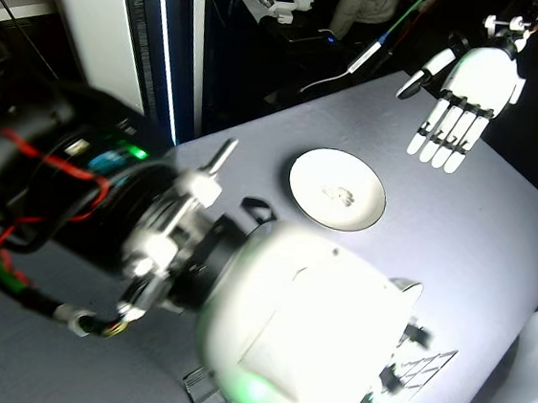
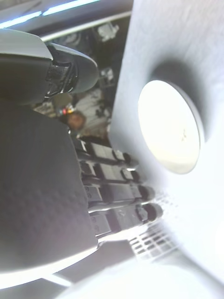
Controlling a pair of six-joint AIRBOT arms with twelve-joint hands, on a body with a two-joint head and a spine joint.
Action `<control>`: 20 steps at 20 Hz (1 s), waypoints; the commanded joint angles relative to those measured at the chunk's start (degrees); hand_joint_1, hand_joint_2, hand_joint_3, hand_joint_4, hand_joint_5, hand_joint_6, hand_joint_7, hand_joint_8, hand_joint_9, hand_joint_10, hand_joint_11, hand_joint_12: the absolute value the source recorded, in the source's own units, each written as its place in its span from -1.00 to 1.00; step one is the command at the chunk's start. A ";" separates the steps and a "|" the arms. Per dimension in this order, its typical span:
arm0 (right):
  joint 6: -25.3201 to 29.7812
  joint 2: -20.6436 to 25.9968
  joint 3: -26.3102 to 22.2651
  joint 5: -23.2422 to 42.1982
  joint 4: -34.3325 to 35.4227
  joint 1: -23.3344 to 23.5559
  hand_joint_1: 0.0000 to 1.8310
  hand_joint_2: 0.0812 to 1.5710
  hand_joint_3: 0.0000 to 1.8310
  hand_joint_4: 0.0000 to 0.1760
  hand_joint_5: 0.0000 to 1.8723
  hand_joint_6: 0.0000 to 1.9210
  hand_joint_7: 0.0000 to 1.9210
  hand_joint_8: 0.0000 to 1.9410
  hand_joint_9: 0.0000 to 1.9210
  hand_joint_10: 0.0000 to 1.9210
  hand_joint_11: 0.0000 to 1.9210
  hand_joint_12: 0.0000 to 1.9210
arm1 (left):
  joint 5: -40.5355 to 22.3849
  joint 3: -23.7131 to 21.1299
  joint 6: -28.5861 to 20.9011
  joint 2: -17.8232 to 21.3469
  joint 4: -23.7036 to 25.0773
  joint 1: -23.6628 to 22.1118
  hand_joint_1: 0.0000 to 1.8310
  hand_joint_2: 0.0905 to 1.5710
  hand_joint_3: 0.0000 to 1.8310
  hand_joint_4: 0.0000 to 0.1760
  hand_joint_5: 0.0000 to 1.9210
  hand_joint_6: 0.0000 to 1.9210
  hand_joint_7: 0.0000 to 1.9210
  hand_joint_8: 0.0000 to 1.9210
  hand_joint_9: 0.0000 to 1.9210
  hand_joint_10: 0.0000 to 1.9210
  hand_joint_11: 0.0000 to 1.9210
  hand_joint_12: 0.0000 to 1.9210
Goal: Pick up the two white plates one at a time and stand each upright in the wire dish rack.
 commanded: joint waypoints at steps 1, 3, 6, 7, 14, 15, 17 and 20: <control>-0.09 0.04 0.73 6.62 -0.05 -0.26 0.63 0.33 -1.00 -1.00 0.02 -0.01 0.10 -0.28 0.06 -0.06 -0.08 0.51 | -0.17 -0.40 0.42 -0.18 -4.10 0.61 -1.00 0.53 -1.00 -1.00 -0.99 -1.00 -0.99 -1.00 -0.99 -1.00 -0.99 -0.99; -0.07 -0.47 2.00 7.13 -0.04 -1.52 0.51 0.35 -1.00 -1.00 0.04 0.04 0.08 -0.20 0.04 0.09 -0.07 0.12 | 0.94 -0.85 0.72 -1.07 -4.71 3.19 -1.00 0.53 -1.00 -1.00 -0.94 -0.98 -0.95 -0.98 -0.96 -0.98 -0.95 -0.98; -0.04 -1.24 3.65 7.41 -0.04 -3.02 0.51 0.34 -1.00 -1.00 0.08 0.00 0.11 -0.22 0.02 0.08 -0.07 0.11 | 1.94 -1.00 0.98 -2.30 -5.91 5.04 -1.00 0.53 -1.00 -1.00 -0.97 -1.00 -0.98 -1.00 -0.99 -1.00 -0.98 -0.99; -0.05 -1.64 4.34 7.51 -0.05 -3.30 0.51 0.34 -1.00 -1.00 0.05 0.03 0.12 -0.23 0.03 0.08 -0.06 0.08 | 2.20 -1.12 1.35 -2.59 -5.97 5.25 -1.00 0.53 -1.00 -1.00 -0.94 -0.98 -0.95 -0.99 -0.95 -0.99 -0.95 -0.97; -0.22 -3.77 6.86 7.48 -1.13 -5.15 0.51 0.35 -1.00 -1.00 0.04 0.05 0.10 -0.20 0.00 0.12 -0.07 0.06 | 3.86 -1.23 3.74 -5.01 -6.75 7.54 -1.00 0.54 -1.00 -1.00 -0.93 -1.00 -0.95 -1.00 -0.95 -1.00 -0.98 -0.93; -0.28 -3.79 6.85 7.53 -1.27 -5.98 0.51 0.36 -1.00 -1.00 0.01 0.09 0.10 -0.19 -0.01 0.13 -0.08 0.06 | 4.28 -1.54 4.51 -5.12 -6.75 7.81 -1.00 0.54 -1.00 -1.00 -0.90 -1.00 -0.92 -1.00 -0.93 -1.00 -1.00 -0.82; -0.32 -3.77 6.90 7.84 -1.31 -7.50 0.50 0.39 -1.00 -1.00 -0.02 0.17 0.04 -0.10 -0.07 0.21 -0.15 0.10 | 5.03 -2.06 4.98 -5.45 -6.75 8.05 -1.00 0.54 -1.00 -1.00 -0.96 -1.00 -0.99 -1.00 -1.00 -1.00 -1.00 -0.97; -0.44 -3.75 6.92 8.06 -2.38 -9.57 0.26 0.46 -1.00 -1.00 -0.09 0.22 -0.05 -0.52 -0.07 -0.62 -0.33 0.01 | 6.51 -3.15 5.42 -5.97 -6.76 8.05 -1.00 0.52 -1.00 -1.00 -0.97 -1.00 -1.00 -1.00 -1.00 -1.00 -1.00 -1.00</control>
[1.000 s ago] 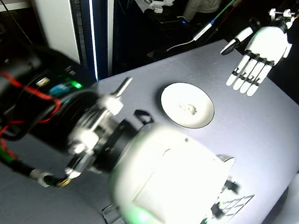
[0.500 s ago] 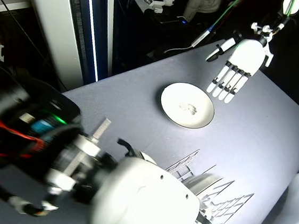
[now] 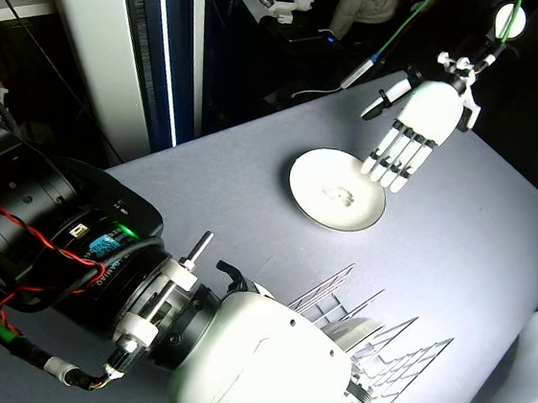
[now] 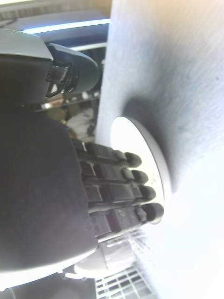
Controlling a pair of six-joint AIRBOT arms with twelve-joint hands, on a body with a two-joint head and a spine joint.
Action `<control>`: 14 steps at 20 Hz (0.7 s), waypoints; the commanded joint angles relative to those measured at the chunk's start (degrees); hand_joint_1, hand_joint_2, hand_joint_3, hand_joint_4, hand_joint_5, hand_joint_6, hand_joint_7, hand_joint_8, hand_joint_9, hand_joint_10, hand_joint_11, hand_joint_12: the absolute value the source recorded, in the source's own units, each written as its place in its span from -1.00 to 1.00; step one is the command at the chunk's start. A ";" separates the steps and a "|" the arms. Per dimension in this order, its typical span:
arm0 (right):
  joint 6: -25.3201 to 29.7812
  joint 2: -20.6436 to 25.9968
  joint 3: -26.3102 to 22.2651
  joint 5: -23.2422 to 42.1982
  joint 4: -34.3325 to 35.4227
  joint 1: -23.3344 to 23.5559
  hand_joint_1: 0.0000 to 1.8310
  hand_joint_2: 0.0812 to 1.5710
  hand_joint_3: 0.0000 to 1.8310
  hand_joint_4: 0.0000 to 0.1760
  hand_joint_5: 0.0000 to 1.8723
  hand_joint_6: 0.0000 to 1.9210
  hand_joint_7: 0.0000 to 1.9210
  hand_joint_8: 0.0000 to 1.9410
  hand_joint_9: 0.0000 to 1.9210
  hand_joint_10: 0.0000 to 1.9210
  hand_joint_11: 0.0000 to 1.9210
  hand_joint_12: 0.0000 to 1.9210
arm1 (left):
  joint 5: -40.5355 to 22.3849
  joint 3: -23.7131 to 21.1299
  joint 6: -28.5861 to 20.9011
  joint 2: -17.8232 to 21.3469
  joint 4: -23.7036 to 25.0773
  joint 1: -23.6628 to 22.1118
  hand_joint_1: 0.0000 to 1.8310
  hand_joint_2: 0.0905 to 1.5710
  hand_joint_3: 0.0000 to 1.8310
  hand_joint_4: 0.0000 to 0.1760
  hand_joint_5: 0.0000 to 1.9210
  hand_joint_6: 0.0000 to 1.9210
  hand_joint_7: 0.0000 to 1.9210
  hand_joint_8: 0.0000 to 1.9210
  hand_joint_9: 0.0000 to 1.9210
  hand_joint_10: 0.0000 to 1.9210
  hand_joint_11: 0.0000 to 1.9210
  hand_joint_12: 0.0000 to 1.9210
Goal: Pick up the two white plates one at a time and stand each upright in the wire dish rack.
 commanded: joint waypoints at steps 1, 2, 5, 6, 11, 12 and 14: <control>-0.47 0.38 0.43 3.37 -0.77 -0.36 0.26 0.46 -1.00 -1.00 -0.09 0.22 -0.05 -0.52 -0.07 -0.62 -0.33 0.01 | -0.78 -0.03 0.16 -0.14 -3.37 -0.23 -1.00 0.52 -1.00 -1.00 -0.97 -1.00 -1.00 -1.00 -1.00 -1.00 -1.00 -1.00; -0.47 0.37 0.43 3.47 -0.77 -0.55 0.25 0.47 -1.00 -1.00 -0.09 0.22 -0.01 -0.81 -0.04 -0.79 -0.38 0.01 | -0.49 -0.06 0.16 -0.22 -3.37 -0.22 -1.00 0.52 -1.00 -1.00 -0.97 -1.00 -1.00 -1.00 -1.00 -1.00 -1.00 -1.00; -0.49 0.38 0.58 3.93 -0.77 -0.29 0.36 0.37 -1.00 -1.00 -0.13 -0.76 -0.02 -0.99 -0.03 -0.95 -0.45 0.04 | 0.01 -0.04 0.40 -0.58 -3.37 0.08 -1.00 0.53 -1.00 -1.00 -0.98 -1.00 -1.00 -1.00 -1.00 -1.00 -1.00 -1.00; -0.48 0.36 0.58 4.03 -0.76 0.55 0.36 0.37 -1.00 -1.00 -0.11 -0.90 -0.06 -1.00 -0.06 -0.97 -0.49 0.05 | 0.11 -0.04 0.53 -0.67 -3.37 0.40 -1.00 0.52 -1.00 -1.00 -1.00 -1.00 -1.00 -1.00 -1.00 -1.00 -1.00 -1.00; -0.47 0.33 0.02 3.42 -1.85 5.45 0.28 0.35 -1.00 -1.00 -0.22 -1.00 -0.20 -1.00 -0.20 -1.00 -0.62 0.12 | 0.41 -0.07 0.54 -0.84 -3.37 1.16 -1.00 0.51 -1.00 -1.00 -0.97 -0.99 -1.00 -1.00 -1.00 -1.00 -1.00 -1.00; -0.47 0.34 -0.30 3.00 -1.96 6.43 0.25 0.33 -1.00 -1.00 -0.32 -1.00 -0.30 -1.00 -0.28 -1.00 -0.73 0.17 | 0.49 -0.09 0.54 -0.84 -3.37 1.52 -1.00 0.51 -1.00 -1.00 -0.98 -0.99 -1.00 -1.00 -1.00 -1.00 -1.00 -1.00; -0.47 0.39 -1.06 2.54 -2.27 8.11 0.23 0.30 -1.00 -1.00 -0.47 -1.00 -0.45 -1.00 -0.45 -1.00 -0.98 0.24 | 0.75 -0.11 0.54 -0.84 -3.37 2.42 -1.00 0.53 -1.00 -1.00 -0.93 -0.98 -0.96 -0.98 -0.96 -0.99 -0.95 -0.98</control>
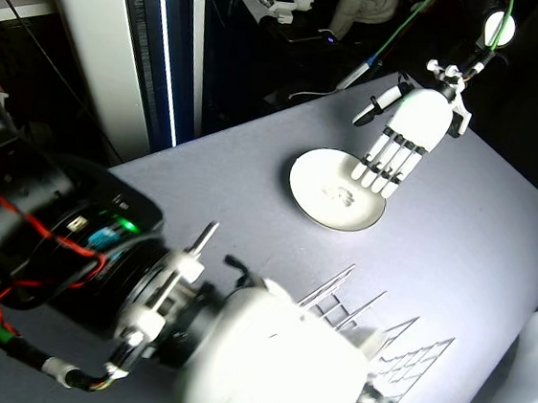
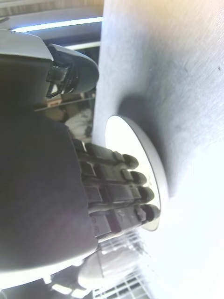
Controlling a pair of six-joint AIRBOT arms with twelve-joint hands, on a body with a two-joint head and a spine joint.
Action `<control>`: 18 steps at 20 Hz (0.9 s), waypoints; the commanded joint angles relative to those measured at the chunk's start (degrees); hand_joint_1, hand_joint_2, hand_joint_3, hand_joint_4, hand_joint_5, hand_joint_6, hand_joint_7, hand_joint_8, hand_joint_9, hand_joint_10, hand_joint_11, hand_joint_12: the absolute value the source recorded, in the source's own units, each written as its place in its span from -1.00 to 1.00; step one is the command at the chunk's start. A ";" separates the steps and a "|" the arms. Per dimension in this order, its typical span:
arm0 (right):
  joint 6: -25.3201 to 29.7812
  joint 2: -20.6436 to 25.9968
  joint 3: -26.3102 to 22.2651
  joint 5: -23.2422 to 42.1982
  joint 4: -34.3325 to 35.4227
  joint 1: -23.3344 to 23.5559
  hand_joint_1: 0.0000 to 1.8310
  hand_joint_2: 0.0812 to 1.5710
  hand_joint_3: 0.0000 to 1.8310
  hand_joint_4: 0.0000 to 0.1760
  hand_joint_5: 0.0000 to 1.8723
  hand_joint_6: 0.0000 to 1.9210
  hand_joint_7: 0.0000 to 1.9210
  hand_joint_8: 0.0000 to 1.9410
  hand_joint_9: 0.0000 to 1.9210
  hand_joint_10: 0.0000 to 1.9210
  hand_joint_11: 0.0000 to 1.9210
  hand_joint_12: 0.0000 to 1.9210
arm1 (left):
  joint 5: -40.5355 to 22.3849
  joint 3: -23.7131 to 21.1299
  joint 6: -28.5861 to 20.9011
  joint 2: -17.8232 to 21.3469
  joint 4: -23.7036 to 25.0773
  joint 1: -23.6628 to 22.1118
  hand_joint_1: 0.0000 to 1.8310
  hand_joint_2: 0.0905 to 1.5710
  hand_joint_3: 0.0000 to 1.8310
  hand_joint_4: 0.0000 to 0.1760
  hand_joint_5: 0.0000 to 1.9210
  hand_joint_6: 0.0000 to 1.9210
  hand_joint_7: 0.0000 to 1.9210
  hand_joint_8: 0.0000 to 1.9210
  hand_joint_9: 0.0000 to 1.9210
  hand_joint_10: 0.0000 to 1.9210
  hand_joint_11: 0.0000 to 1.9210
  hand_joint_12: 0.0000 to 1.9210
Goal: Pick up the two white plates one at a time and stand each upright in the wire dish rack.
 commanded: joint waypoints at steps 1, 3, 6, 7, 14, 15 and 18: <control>0.23 0.39 -0.27 6.13 0.50 1.22 0.19 0.30 -1.00 -1.00 -0.58 -1.00 -0.57 -1.00 -0.59 -1.00 -1.00 0.09 | -0.92 0.01 -0.27 0.03 -2.04 0.31 -1.00 0.52 -1.00 -1.00 -0.94 -0.98 -0.97 -0.99 -0.97 -0.99 -0.96 -0.98; 0.23 1.01 -2.07 6.05 -0.44 2.77 0.12 0.29 -1.00 -1.00 -0.74 -1.00 -0.75 -1.00 -0.78 -1.00 -1.00 -0.28 | -0.80 0.10 -0.18 -0.08 -2.04 0.69 -1.00 0.53 -1.00 -1.00 -0.95 -0.99 -0.98 -0.99 -0.99 -1.00 -0.98 -0.99; 0.23 1.60 -5.22 6.61 -5.39 5.12 0.03 0.31 -0.99 -1.00 -0.90 -1.00 -0.93 -1.00 -0.95 -1.00 -1.00 -0.73 | -0.79 0.13 -0.18 -0.14 -2.04 1.21 -1.00 0.54 -1.00 -1.00 -0.94 -0.98 -0.97 -0.99 -0.98 -0.99 -0.99 -0.99; 0.24 1.67 -5.84 7.06 -7.62 5.30 0.02 0.27 -1.00 -1.00 -0.90 -1.00 -0.95 -1.00 -0.97 -1.00 -1.00 -0.80 | -0.79 0.15 -0.18 -0.19 -2.04 1.43 -1.00 0.53 -1.00 -1.00 -0.93 -0.98 -0.95 -0.98 -0.95 -0.98 -0.96 -0.98; 0.24 1.74 -9.92 17.46 -32.97 1.61 0.13 0.04 -1.00 -1.00 -1.00 -1.00 -1.00 -1.00 -1.00 -1.00 -1.00 -1.00 | -0.96 0.27 -0.20 -0.57 -2.22 3.71 -1.00 0.56 -1.00 -1.00 -0.90 -0.99 -0.92 -0.99 -0.93 -0.99 -0.94 -0.96; 0.24 1.79 -10.53 18.40 -35.27 1.30 0.08 0.05 -1.00 -1.00 -1.00 -1.00 -1.00 -1.00 -1.00 -1.00 -1.00 -1.00 | -0.99 0.27 -0.20 -0.57 -2.33 3.97 -1.00 0.55 -1.00 -1.00 -0.89 -1.00 -0.91 -1.00 -0.92 -0.99 -0.94 -0.96; 0.17 2.01 -12.87 20.24 -41.29 -0.07 0.22 0.07 -1.00 -1.00 -1.00 -1.00 -1.00 -1.00 -1.00 -1.00 -1.00 -1.00 | -1.07 0.24 -0.20 -0.65 -2.59 4.72 -1.00 0.53 -1.00 -1.00 -0.90 -0.99 -0.92 -0.99 -0.93 -0.99 -0.93 -0.96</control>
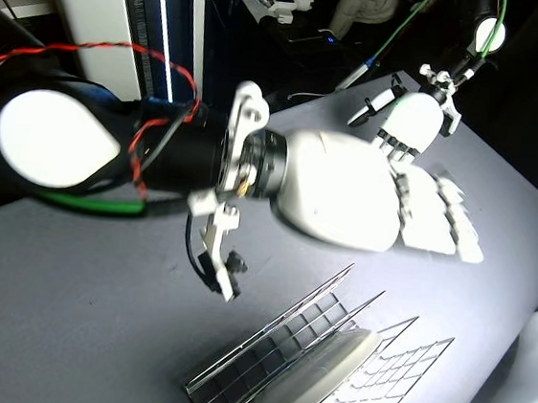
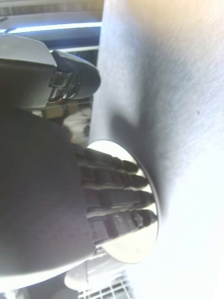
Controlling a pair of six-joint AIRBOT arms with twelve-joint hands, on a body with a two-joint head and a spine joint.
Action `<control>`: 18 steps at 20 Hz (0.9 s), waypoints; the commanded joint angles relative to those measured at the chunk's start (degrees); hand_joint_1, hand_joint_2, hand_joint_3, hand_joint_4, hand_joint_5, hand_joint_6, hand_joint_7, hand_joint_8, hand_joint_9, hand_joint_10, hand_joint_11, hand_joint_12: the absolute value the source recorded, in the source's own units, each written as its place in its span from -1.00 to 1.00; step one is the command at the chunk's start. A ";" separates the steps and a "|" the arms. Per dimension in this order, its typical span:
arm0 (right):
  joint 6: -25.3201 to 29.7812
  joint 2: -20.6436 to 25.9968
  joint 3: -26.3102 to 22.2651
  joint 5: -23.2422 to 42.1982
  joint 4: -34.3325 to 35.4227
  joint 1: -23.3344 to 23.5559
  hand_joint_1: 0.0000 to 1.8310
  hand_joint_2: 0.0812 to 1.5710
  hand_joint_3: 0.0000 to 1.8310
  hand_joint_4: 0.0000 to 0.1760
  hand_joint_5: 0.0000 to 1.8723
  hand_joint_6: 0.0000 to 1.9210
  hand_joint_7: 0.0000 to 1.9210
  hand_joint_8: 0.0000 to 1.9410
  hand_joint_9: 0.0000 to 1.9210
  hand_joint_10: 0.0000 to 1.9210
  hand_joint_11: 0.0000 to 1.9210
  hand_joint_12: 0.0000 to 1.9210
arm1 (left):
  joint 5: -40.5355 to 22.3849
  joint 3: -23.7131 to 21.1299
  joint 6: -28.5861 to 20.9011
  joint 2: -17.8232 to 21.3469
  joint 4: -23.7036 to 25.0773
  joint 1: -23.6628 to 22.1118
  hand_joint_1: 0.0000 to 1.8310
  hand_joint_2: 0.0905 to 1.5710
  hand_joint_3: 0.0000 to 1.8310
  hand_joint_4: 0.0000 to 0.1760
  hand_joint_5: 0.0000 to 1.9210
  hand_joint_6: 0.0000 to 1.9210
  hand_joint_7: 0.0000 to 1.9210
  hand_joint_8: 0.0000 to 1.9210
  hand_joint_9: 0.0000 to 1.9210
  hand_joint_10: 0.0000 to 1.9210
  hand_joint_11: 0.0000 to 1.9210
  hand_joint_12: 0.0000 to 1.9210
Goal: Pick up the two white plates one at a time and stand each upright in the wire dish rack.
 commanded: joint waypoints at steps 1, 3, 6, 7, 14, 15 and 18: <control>-0.12 0.46 -0.27 5.76 1.28 -0.12 0.26 0.06 -1.00 -1.00 -1.00 -1.00 -1.00 -1.00 -1.00 -1.00 -1.00 -1.00 | -1.48 0.07 -0.31 -0.26 -0.44 0.35 -1.00 0.53 -1.00 -1.00 -0.95 -1.00 -0.96 -1.00 -0.96 -1.00 -0.97 -0.97; -0.14 0.42 -1.39 6.05 -3.52 -1.34 0.41 0.09 -1.00 -1.00 -1.00 -1.00 -1.00 -1.00 -1.00 -1.00 -0.99 -1.00 | -1.52 0.11 -0.31 -0.37 -0.50 0.38 -1.00 0.53 -1.00 -1.00 -0.97 -1.00 -0.98 -1.00 -0.99 -1.00 -1.00 -0.98; -0.15 -0.22 -2.29 5.01 -7.29 -2.81 0.43 0.11 -0.99 -1.00 -1.00 -1.00 -1.00 -1.00 -1.00 -1.00 -0.97 -0.98 | -1.68 0.39 -0.31 -0.64 -0.55 0.38 -1.00 0.54 -1.00 -1.00 -0.93 -1.00 -0.93 -1.00 -0.95 -1.00 -0.99 -0.95; -0.16 -0.84 -2.33 4.03 -8.03 -3.19 0.52 0.12 -0.99 -1.00 -1.00 -1.00 -1.00 -1.00 -1.00 -1.00 -0.94 -0.96 | -1.76 0.40 -0.31 -0.64 -0.55 0.39 -1.00 0.52 -1.00 -1.00 -0.93 -1.00 -0.94 -1.00 -0.95 -1.00 -0.99 -0.94; -0.42 -6.85 -1.76 -2.47 -8.76 -4.71 0.60 0.15 -1.00 -1.00 -1.00 -1.00 -1.00 -1.00 -1.00 -1.00 -1.00 -0.64 | -1.93 0.57 -0.30 -0.74 -0.55 0.39 -1.00 0.53 -1.00 -1.00 -0.96 -1.00 -0.98 -1.00 -0.99 -1.00 -1.00 -0.99; -0.42 -8.08 -1.23 -3.33 -8.76 -4.72 0.62 0.17 -1.00 -1.00 -1.00 -1.00 -1.00 -1.00 -1.00 -1.00 -1.00 -0.65 | -1.93 0.58 -0.30 -0.78 -0.54 0.40 -1.00 0.53 -1.00 -1.00 -0.93 -0.99 -0.94 -0.99 -0.95 -0.98 -0.96 -0.98; -0.56 -11.63 1.02 -4.87 -8.76 -5.21 0.56 0.16 -1.00 -1.00 -1.00 -1.00 -1.00 -1.00 -1.00 -1.00 -1.00 -0.72 | -1.93 0.82 -0.30 -0.90 -0.54 0.71 -1.00 0.54 -1.00 -1.00 -0.96 -0.99 -0.97 -0.99 -0.98 -0.99 -0.99 -0.99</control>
